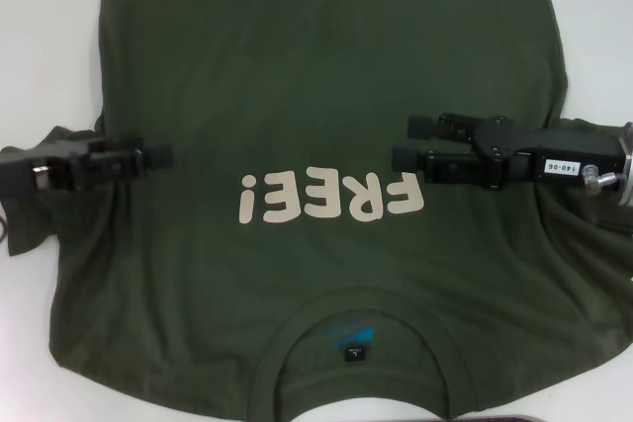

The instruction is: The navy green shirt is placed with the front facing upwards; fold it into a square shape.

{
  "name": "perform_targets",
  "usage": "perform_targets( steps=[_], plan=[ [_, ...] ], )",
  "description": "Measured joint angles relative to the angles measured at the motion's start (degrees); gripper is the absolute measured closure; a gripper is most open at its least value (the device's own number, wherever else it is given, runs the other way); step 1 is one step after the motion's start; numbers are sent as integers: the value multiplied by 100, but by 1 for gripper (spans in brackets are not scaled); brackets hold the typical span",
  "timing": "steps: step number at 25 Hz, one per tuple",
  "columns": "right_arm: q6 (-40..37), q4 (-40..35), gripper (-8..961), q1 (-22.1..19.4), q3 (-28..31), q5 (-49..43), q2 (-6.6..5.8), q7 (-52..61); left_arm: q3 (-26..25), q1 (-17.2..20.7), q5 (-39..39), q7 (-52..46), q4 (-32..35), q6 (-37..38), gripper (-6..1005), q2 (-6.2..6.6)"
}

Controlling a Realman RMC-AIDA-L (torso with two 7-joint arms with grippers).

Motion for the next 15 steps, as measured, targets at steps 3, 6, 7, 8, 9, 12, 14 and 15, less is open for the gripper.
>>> perform_targets(
  steps=[3,6,7,8,9,12,14,15],
  plan=[
    [-29,10,26,-12,21,0,1,-2,-145,2,18,-118,1,-109,115,90],
    [-61,-3,26,-31,27,0,-2,-4,-259,42,26,-264,1,-286,115,170],
    [-75,-8,26,-37,37,0,-5,-4,-295,68,28,-321,1,-371,115,197],
    [-96,-11,26,-43,52,0,-9,-5,-320,85,30,-351,1,-425,115,213],
    [-111,-15,26,-47,68,0,-13,-5,-354,114,34,-380,1,-520,115,242],
    [-137,-17,26,-67,96,0,-28,-6,-390,179,39,-419,1,-752,116,312],
    [-138,-17,26,-81,96,0,-42,-7,-398,208,40,-473,1,-868,116,356],
    [-144,-17,26,-87,96,0,-46,-7,-400,222,40,-497,0,-912,116,375]
  ],
)
